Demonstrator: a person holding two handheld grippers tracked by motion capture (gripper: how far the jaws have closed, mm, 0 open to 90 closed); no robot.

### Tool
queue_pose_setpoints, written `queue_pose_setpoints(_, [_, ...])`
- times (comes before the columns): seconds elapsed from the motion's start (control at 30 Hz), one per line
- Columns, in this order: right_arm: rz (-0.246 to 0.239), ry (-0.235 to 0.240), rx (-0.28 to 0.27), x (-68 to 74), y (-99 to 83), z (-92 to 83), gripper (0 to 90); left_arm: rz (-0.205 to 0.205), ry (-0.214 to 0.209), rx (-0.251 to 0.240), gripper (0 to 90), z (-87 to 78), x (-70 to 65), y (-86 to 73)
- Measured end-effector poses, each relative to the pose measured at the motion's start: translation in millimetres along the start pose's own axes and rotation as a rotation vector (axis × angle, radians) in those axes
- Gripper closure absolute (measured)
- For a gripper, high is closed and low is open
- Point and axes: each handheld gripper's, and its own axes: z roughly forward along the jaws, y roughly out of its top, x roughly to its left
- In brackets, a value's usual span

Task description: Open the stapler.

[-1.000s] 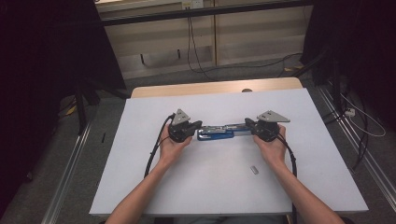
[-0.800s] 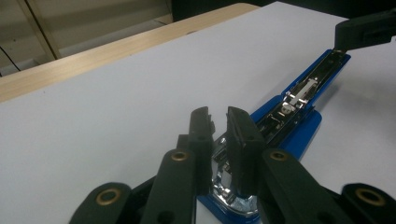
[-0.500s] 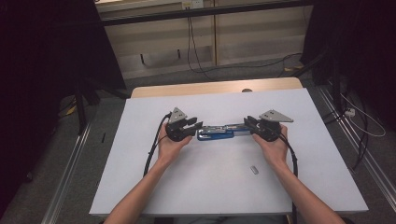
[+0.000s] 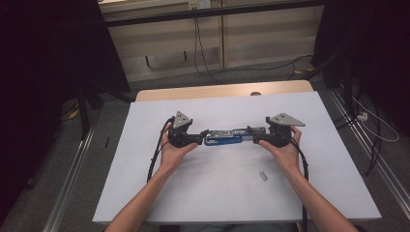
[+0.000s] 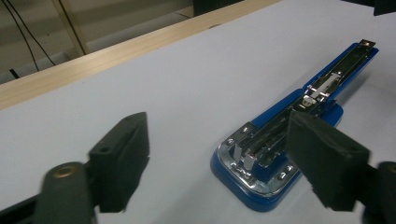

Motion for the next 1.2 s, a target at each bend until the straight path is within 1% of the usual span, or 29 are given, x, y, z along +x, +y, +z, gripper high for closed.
queue_pose_setpoints(0.03, [0.001, -0.006, 0.001, -0.1, 0.0, -0.6, 11.5, -0.003, 0.004, 0.000, 15.8, -0.5, -1.1, -0.2])
queue_pose_setpoints(0.1, [0.006, -0.005, 0.001, -0.5, 0.4, -2.4, 11.1, 0.002, -0.006, -0.002, 12.0, -2.4, -3.2, -0.7])
queue_pose_setpoints(0.2, [0.004, 0.001, -0.009, -0.8, 1.3, -7.0, 9.4, 0.019, -0.012, -0.016, 8.6, -6.9, -6.6, -0.4])
queue_pose_setpoints(0.27, [0.004, 0.004, -0.014, -1.1, 1.2, -10.0, 9.2, 0.011, -0.018, -0.029, 7.7, -11.6, -7.5, 0.0])
queue_pose_setpoints(0.33, [0.002, 0.005, -0.017, -1.8, 1.0, -13.3, 8.7, -0.001, -0.041, -0.036, 5.8, -16.2, -7.5, -0.9])
queue_pose_setpoints(0.37, [0.002, 0.001, -0.020, -2.2, 1.1, -15.3, 8.4, -0.002, -0.040, -0.037, 5.2, -18.5, -7.8, -1.3])
queue_pose_setpoints(0.43, [0.002, 0.002, -0.026, -2.6, 1.6, -18.6, 8.3, 0.021, -0.055, -0.047, 5.1, -25.1, -9.4, -3.9])
queue_pose_setpoints(0.47, [0.003, 0.002, -0.032, -2.9, 1.8, -20.8, 8.0, 0.027, -0.054, -0.059, 4.8, -28.3, -10.2, -4.9])
queue_pose_setpoints(0.5, [0.000, 0.002, -0.036, -3.5, 1.7, -23.2, 7.9, 0.035, -0.039, -0.063, 4.0, -30.8, -11.3, -5.8])
queue_pose_setpoints(0.57, [0.003, 0.003, -0.042, -4.8, 0.4, -28.3, 7.9, 0.043, -0.023, -0.058, 4.0, -34.9, -12.6, -8.1])
queue_pose_setpoints(0.6, [0.002, 0.005, -0.041, -5.4, -0.6, -29.9, 7.9, 0.033, -0.025, -0.064, 4.0, -36.8, -12.4, -9.9])
queue_pose_setpoints(0.63, [-0.001, 0.002, -0.040, -5.8, -1.8, -31.9, 7.9, 0.020, -0.031, -0.059, 4.1, -39.0, -12.2, -11.9])
queue_pose_setpoints(0.7, [0.002, 0.010, -0.040, -6.0, -4.8, -36.4, 6.4, 0.014, -0.024, -0.062, 4.1, -42.5, -12.1, -14.9])
queue_pose_setpoints(0.77, [-0.001, 0.011, -0.041, -6.0, -6.6, -40.2, 6.5, 0.017, -0.034, -0.069, 4.1, -46.7, -12.6, -18.4])
queue_pose_setpoints(0.8, [-0.005, 0.017, -0.040, -6.0, -7.2, -41.7, 6.5, 0.025, -0.031, -0.065, 4.1, -49.0, -13.4, -20.1])
queue_pose_setpoints(0.83, [-0.008, 0.011, -0.039, -5.9, -7.5, -44.0, 6.7, 0.029, -0.029, -0.061, 4.1, -50.2, -14.0, -21.1])
queue_pose_setpoints(0.9, [-0.011, 0.001, -0.041, -6.9, -7.6, -48.4, 6.9, 0.022, -0.029, -0.058, 4.1, -54.5, -14.9, -24.6])
queue_pose_setpoints(0.97, [0.005, -0.004, -0.048, -8.9, -8.5, -53.2, 7.2, 0.014, -0.033, -0.060, 4.1, -58.0, -14.9, -27.9])
queue_pose_setpoints(1.03, [-0.002, -0.010, -0.047, -10.3, -11.3, -57.4, 7.2, -0.012, -0.039, -0.055, 4.1, -62.2, -13.9, -31.9])
queue_pose_setpoints(1.07, [-0.001, -0.010, -0.044, -10.6, -12.6, -58.8, 7.4, -0.038, -0.054, -0.061, 4.1, -64.2, -13.4, -34.1])
queue_pose_setpoints(1.1, [-0.001, -0.016, -0.041, -10.5, -13.9, -60.4, 7.6, -0.049, -0.051, -0.062, 4.1, -67.6, -13.3, -36.6])
queue_pose_setpoints(1.13, [-0.005, -0.017, -0.041, -10.3, -15.1, -62.8, 7.7, -0.052, -0.042, -0.065, 4.1, -69.7, -13.8, -37.7])
queue_pose_setpoints(1.17, [-0.003, -0.016, -0.043, -10.0, -15.5, -64.1, 7.6, -0.054, -0.043, -0.066, 4.1, -72.5, -13.8, -38.6])
queue_pose_setpoints(1.2, [-0.002, -0.013, -0.049, -8.7, -16.8, -69.1, 7.7, -0.061, -0.048, -0.078, 4.1, -76.2, -14.6, -39.6])
